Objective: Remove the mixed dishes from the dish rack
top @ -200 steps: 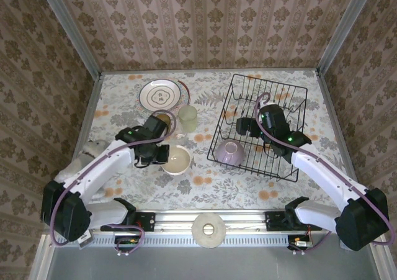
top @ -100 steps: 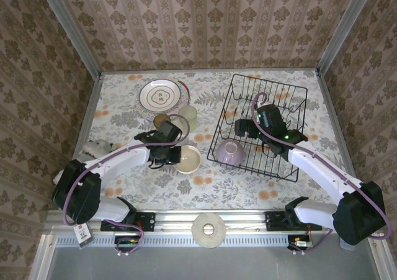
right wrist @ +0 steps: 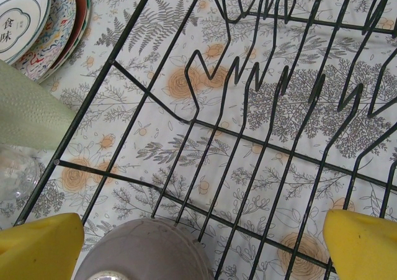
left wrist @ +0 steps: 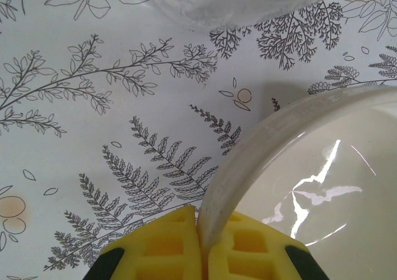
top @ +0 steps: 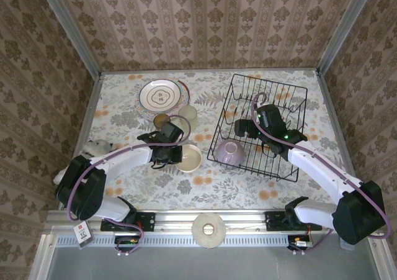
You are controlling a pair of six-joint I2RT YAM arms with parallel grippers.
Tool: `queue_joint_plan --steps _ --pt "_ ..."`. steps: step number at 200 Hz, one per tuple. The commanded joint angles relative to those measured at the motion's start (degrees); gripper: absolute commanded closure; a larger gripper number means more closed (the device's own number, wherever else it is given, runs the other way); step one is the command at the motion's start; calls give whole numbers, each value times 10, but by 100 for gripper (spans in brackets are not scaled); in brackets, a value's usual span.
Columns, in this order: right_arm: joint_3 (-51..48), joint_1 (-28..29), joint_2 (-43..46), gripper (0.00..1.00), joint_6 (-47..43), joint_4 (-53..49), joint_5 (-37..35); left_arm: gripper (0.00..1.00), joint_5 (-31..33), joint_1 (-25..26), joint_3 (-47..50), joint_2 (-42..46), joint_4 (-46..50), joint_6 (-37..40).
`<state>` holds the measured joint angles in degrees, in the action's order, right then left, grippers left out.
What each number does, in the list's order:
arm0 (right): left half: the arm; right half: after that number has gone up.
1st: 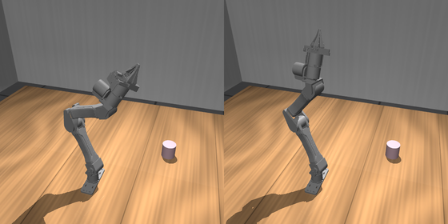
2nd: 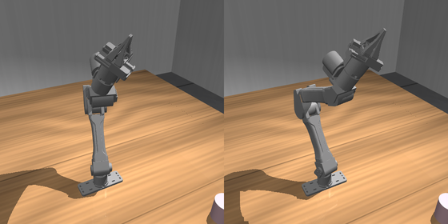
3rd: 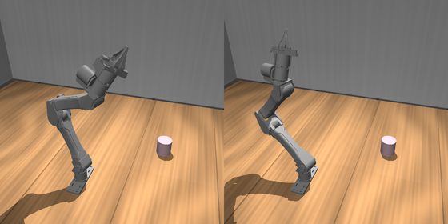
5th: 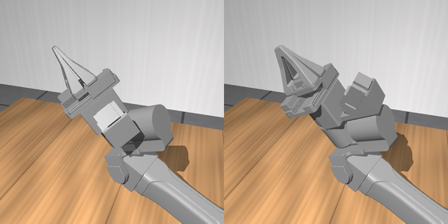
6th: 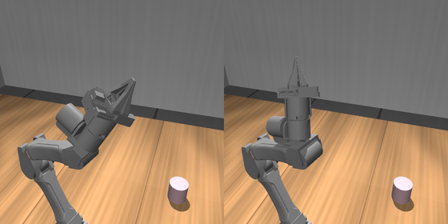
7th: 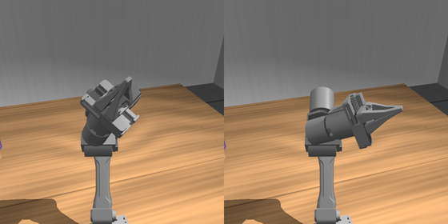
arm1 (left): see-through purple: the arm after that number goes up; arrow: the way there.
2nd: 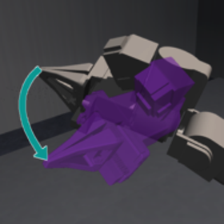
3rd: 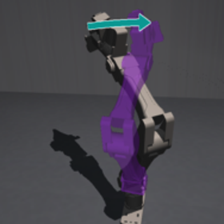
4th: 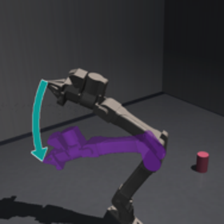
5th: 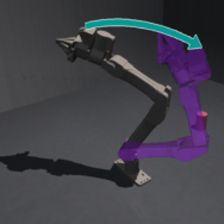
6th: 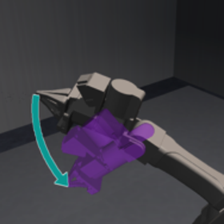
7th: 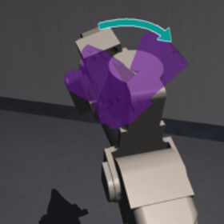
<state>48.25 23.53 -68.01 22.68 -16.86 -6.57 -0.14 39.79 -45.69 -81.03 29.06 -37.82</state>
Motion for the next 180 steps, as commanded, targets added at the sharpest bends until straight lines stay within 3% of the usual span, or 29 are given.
queue_joint_plan --steps 1,81,120,132,156,180 --pt "7 3 -1 0 2 -4 7 92 7 2 3 -5 -6 -14" --pt "6 3 5 0 1 -7 7 57 39 1 -31 41 80 -3" --pt "4 3 7 0 1 -7 8 22 106 1 -72 114 166 40" --pt "4 3 5 0 2 -5 14 1 142 1 -83 144 180 57" --pt "11 3 -1 0 4 -6 21 0 192 0 -85 207 146 103" --pt "19 3 0 0 8 -12 31 0 108 -13 -92 235 59 160"
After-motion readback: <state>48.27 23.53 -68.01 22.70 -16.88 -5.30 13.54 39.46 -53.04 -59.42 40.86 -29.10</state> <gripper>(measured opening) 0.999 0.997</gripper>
